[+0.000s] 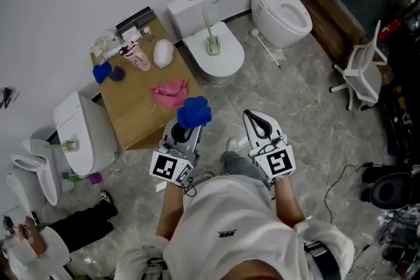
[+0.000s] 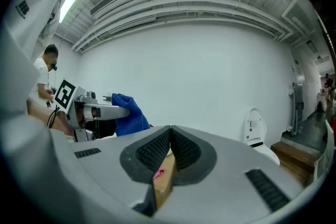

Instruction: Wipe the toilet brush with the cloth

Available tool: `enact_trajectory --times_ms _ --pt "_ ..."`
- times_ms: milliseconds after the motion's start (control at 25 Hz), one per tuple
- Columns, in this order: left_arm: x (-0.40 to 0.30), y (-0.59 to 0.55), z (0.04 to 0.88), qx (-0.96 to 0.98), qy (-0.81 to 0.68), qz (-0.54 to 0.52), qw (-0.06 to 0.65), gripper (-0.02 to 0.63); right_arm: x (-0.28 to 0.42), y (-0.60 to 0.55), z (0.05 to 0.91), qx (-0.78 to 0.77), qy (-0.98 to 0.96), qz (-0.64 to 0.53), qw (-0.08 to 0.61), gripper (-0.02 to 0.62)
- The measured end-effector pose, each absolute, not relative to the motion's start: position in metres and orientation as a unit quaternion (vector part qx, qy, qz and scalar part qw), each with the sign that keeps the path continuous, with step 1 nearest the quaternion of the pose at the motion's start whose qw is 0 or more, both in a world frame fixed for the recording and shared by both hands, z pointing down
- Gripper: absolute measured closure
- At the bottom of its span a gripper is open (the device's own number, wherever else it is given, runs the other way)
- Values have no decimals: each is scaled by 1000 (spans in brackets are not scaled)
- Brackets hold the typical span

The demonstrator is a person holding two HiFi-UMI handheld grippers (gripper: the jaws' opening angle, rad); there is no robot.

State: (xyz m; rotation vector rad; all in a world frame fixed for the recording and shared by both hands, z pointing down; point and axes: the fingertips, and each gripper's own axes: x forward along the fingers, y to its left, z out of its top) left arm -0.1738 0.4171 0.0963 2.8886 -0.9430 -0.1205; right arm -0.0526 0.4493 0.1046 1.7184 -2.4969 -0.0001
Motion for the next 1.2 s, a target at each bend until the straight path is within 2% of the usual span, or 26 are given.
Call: enact_trajectory --times_ms 360,1200 --pt "-125 367 104 937 -343 -31 57 515 2 390 113 539 -840 12 61 598" --pt "-78 245 139 928 -365 -23 75 515 55 263 145 516 -852 18 84 598"
